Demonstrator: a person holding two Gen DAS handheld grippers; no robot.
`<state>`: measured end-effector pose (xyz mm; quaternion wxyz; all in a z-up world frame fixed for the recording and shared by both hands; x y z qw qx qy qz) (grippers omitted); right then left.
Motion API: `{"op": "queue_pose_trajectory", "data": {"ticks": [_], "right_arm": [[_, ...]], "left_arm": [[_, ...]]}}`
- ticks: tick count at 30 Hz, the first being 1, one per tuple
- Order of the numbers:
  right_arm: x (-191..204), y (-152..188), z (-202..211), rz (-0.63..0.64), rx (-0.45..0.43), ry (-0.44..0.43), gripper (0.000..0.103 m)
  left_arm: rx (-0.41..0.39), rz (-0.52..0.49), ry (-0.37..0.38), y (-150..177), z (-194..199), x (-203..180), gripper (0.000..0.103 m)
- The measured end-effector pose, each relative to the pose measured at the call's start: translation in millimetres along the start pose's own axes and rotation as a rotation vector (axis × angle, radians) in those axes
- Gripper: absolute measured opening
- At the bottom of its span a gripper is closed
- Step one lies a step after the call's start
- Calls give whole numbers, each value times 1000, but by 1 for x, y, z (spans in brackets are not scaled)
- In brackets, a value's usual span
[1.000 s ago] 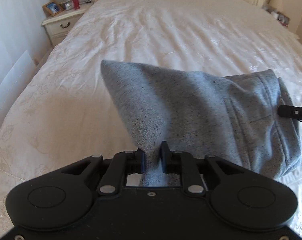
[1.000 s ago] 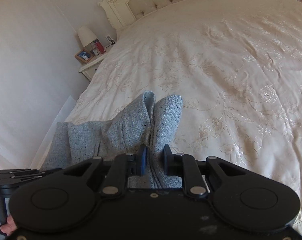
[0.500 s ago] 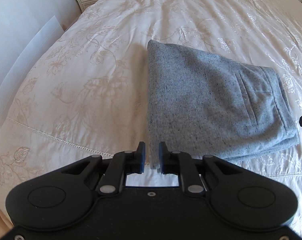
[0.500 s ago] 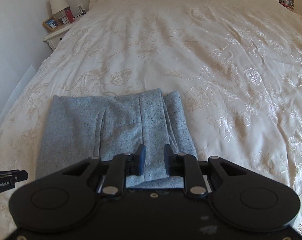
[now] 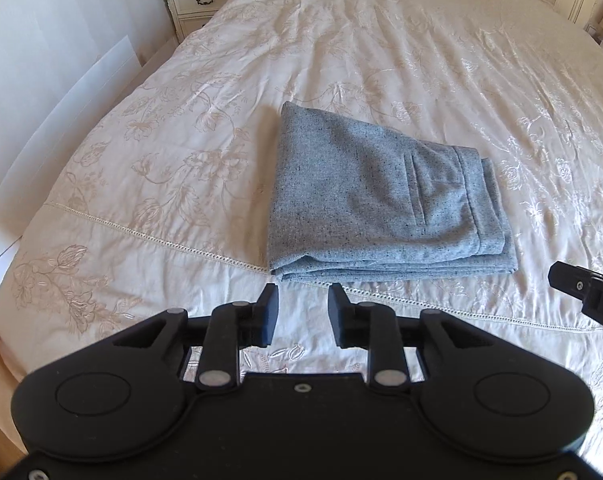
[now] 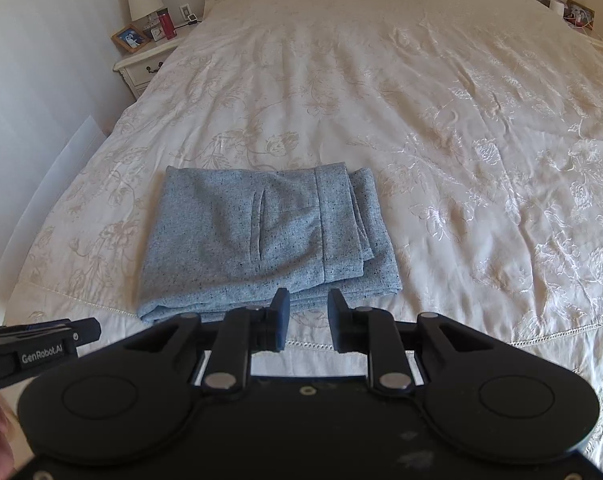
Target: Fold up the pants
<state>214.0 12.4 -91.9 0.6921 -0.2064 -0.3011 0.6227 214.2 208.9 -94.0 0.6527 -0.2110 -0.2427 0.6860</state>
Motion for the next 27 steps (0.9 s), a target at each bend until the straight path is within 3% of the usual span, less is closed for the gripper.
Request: {"op": "queue_pose_trajectory", "data": {"ticks": [6, 9, 27], "right_arm": [[-3, 3, 37, 0, -26, 4, 24], [-6, 4, 51, 13, -43, 6, 25], [-8, 11, 95, 45, -98, -23, 25]], "left_arm": [[-48, 4, -14, 6, 36, -8, 40], [-66, 7, -14, 9, 49, -13, 48], [-121, 4, -27, 17, 85, -24, 48]]}}
Point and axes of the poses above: each gripper's, at about its wrist camera, not at the fingertips, and z roughly against the way its jaws point, x to its left, y to its underside, the point moved 6 cm from there along -z, roughly the way its jaws point, and after that the axes turned 10 degrees about -x, right-handed, at the moved point
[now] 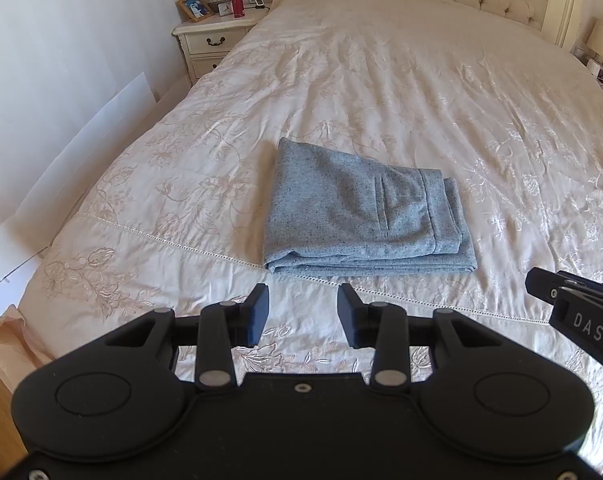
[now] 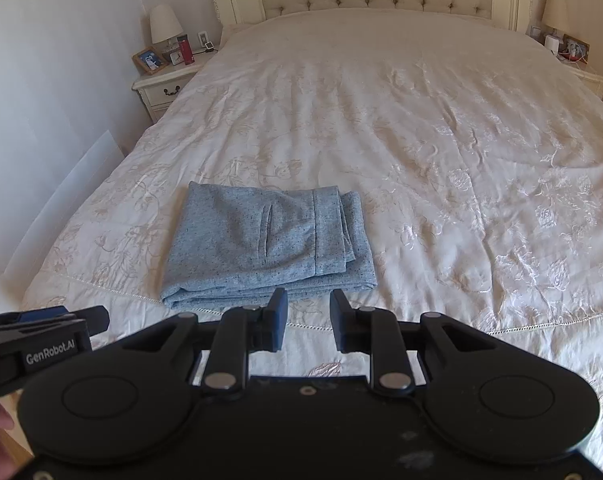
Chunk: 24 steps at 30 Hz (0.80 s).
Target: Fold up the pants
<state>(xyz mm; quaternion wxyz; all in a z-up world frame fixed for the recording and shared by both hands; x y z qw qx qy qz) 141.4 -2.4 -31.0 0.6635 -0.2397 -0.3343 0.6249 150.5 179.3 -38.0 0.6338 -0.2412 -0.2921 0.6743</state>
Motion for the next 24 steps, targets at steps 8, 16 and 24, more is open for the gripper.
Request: {"op": "queue_pose_trajectory", "data": {"ticks": [8, 16, 24], "right_arm": [[-1, 0, 1, -1, 2, -9, 25], [0, 1, 0, 6, 7, -23, 25], [0, 1, -2, 18, 8, -38, 25]], "left_arm": [[1, 4, -9, 2, 3, 1, 48], [2, 3, -14, 3, 4, 1, 48], [4, 3, -20, 2, 4, -2, 49]]}}
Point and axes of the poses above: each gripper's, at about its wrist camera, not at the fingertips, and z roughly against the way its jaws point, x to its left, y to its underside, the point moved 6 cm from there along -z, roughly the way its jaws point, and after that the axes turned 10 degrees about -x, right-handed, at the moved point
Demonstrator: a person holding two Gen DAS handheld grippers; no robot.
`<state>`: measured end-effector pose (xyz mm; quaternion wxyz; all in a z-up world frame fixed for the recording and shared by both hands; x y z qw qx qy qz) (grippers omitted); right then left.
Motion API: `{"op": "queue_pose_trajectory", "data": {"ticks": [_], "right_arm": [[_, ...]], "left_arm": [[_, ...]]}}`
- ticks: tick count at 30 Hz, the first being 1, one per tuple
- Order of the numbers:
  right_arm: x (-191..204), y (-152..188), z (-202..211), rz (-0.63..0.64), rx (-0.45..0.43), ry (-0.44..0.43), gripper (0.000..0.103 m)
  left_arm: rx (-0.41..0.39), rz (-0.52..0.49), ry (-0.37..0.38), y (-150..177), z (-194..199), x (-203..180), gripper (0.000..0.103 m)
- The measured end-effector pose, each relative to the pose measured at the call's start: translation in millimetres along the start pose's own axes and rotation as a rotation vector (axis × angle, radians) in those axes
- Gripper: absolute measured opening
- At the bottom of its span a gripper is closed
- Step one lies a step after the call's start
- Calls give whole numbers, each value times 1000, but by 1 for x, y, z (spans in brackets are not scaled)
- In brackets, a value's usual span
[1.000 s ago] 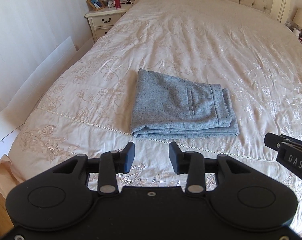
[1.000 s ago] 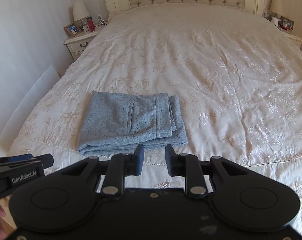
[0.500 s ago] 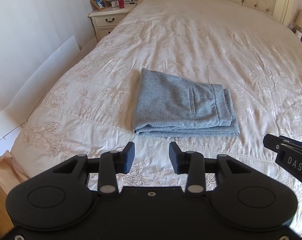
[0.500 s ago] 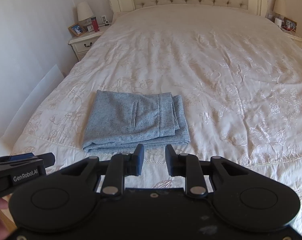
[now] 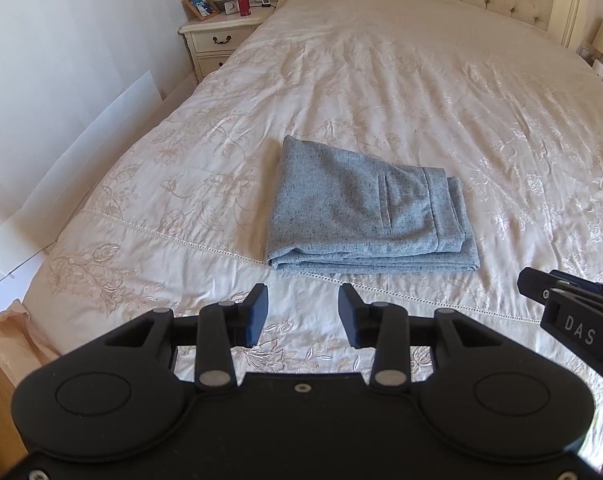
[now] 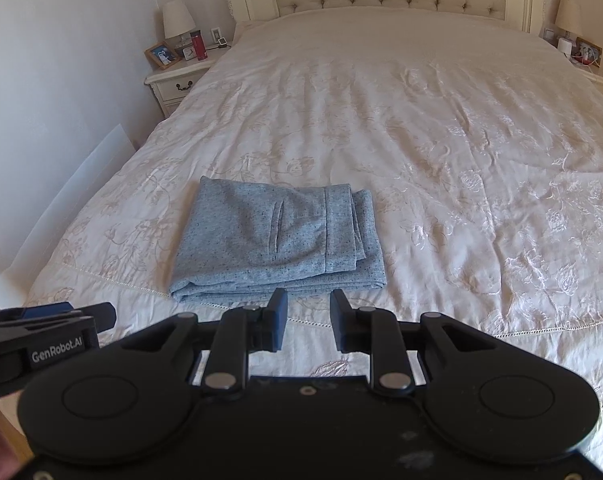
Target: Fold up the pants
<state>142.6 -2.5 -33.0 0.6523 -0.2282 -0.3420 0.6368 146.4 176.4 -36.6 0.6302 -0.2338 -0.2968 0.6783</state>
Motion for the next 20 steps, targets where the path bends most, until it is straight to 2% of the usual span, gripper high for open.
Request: {"op": "queue_pose_trajectory", "data": {"ticks": [16, 20], "right_arm": [[-3, 0, -1, 10, 7, -15, 25], [-4, 0, -1, 6, 8, -13, 25]], "left_arm": [[4, -13, -2, 0, 2, -12, 49], [-2, -27, -5, 0, 2, -16, 52]]}}
Point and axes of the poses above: each gripper's, at about its wrist camera, not at the fingertips, and z roughly against the way its jaws point, x to its left, y to its underside, the point moved 6 cm from there along -z, roughly the way its jaws point, and after that the axes turned 10 degrees about -x, right-handed, at the moved point
